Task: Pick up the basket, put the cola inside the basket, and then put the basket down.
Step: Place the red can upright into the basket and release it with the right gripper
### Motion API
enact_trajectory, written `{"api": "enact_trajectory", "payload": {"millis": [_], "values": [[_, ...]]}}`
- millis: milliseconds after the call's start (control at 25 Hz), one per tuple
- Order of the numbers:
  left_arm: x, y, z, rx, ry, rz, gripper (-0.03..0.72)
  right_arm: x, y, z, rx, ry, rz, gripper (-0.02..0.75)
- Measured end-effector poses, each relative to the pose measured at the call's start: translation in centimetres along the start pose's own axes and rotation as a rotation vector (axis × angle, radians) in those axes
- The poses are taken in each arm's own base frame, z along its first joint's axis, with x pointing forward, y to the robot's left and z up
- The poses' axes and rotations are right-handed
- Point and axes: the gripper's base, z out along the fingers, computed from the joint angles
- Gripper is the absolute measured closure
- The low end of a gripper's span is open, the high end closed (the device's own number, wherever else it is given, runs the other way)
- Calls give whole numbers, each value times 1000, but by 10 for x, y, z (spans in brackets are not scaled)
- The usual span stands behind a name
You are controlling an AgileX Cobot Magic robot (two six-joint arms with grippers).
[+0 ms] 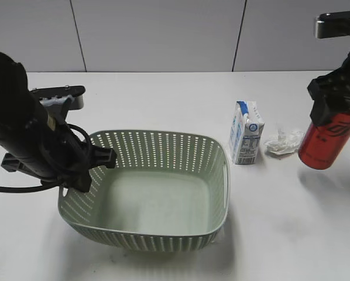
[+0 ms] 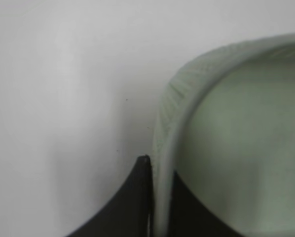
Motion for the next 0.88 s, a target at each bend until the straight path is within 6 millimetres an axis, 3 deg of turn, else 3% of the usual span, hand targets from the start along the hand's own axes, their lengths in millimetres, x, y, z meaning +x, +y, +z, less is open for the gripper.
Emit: {"api": "enact_trajectory", "payload": {"millis": [240,360,520,680,880], "values": [[-5,9,0,-9,-7,-29,688,-6,0,-35,-10,69,-63,199],[-7,16,5,-27,14,-51,688,-18,15,-60,-40,26,-99,199],[-13,19,13,-51,72,-68,688,-26,64,-93,-103,-80,-244,199],[-25,12,6,-36,49,-63,688,-20,113,-119,-193,-148,-352,199],[-35,9,-1,-22,18,-61,688,-9,149,-131,-248,-172,-431,199]]}}
